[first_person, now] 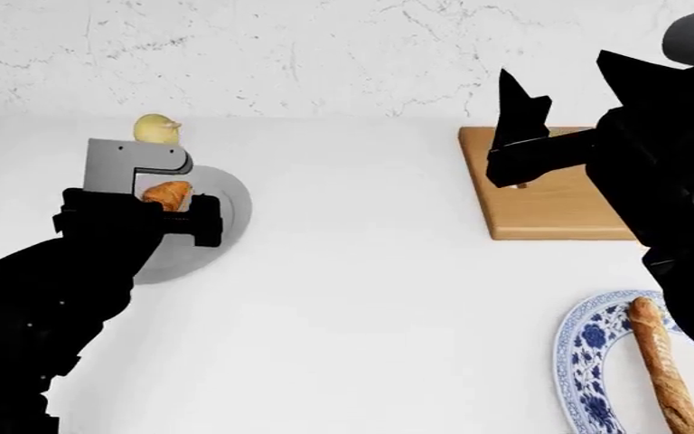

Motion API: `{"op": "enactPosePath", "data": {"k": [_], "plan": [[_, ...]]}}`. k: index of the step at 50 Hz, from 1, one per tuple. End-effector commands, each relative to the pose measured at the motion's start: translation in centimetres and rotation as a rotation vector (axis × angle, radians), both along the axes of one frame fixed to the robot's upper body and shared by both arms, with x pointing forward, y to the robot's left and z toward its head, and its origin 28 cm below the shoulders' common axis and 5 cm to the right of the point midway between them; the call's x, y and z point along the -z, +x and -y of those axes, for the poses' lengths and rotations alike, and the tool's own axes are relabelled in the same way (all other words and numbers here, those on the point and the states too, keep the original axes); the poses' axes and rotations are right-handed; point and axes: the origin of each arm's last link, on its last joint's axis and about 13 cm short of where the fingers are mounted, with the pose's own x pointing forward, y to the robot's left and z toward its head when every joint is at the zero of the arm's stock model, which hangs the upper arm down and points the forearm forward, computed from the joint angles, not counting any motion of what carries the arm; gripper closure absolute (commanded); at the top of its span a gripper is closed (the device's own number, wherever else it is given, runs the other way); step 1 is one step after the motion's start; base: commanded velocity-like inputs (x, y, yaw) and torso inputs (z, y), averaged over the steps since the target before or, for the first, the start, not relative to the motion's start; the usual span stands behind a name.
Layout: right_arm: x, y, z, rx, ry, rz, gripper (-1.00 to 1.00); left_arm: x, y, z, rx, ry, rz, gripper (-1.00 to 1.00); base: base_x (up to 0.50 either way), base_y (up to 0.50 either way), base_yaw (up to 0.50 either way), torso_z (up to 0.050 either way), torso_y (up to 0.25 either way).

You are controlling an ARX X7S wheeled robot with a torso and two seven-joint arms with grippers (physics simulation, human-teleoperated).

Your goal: From the different types of pastries on the counter, select a croissant and place it on the cutting board. Then retrieve a jar of jam from the cabinet and place it alongside the croissant on the cutting board.

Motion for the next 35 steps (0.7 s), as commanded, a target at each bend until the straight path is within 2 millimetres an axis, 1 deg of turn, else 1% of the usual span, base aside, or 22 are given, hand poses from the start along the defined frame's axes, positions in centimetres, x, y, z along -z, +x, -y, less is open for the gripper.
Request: {"op": "enactPosePath", "data": {"k": [1,8,14,15,28,35], "plan": [[0.0,0.0,0.1,0.002,0.003,-0.002,-1.00,-0.1,0.0,0.0,0.001,-0.001,0.000,-1.00,0.00,0.00,0.00,0.000,0.000],[0.1,0.1,0.1,0.004,0.004,-0.004,-1.00,0.1,0.1,-0.1,-0.012,-0.004,-0.003,-1.00,0.00,0.00,0.00,0.000,0.000],[0.1,0.0,0.2,0.006,0.006,-0.006,-1.00,0.8,0.1,0.0,-0.001,0.001,-0.032,-1.00,0.00,0.00,0.00,0.000,0.000],[0.1,0.0,0.2,0.006,0.007,-0.006,-1.00,0.9,0.1,0.1,0.001,0.003,-0.037,1.00,0.00,0.00,0.00,0.000,0.000],[0.2,0.1,0.2,0.008,0.009,-0.008,-1.00,1.0,0.0,0.1,0.012,0.013,-0.053,1.00,0.00,0.00,0.00,0.000,0.000],[0.2,0.0,0.2,0.007,0.010,-0.007,-1.00,0.1,-0.3,0.2,0.019,0.016,-0.018,1.00,0.00,0.00,0.00,0.000,0.000]]}}
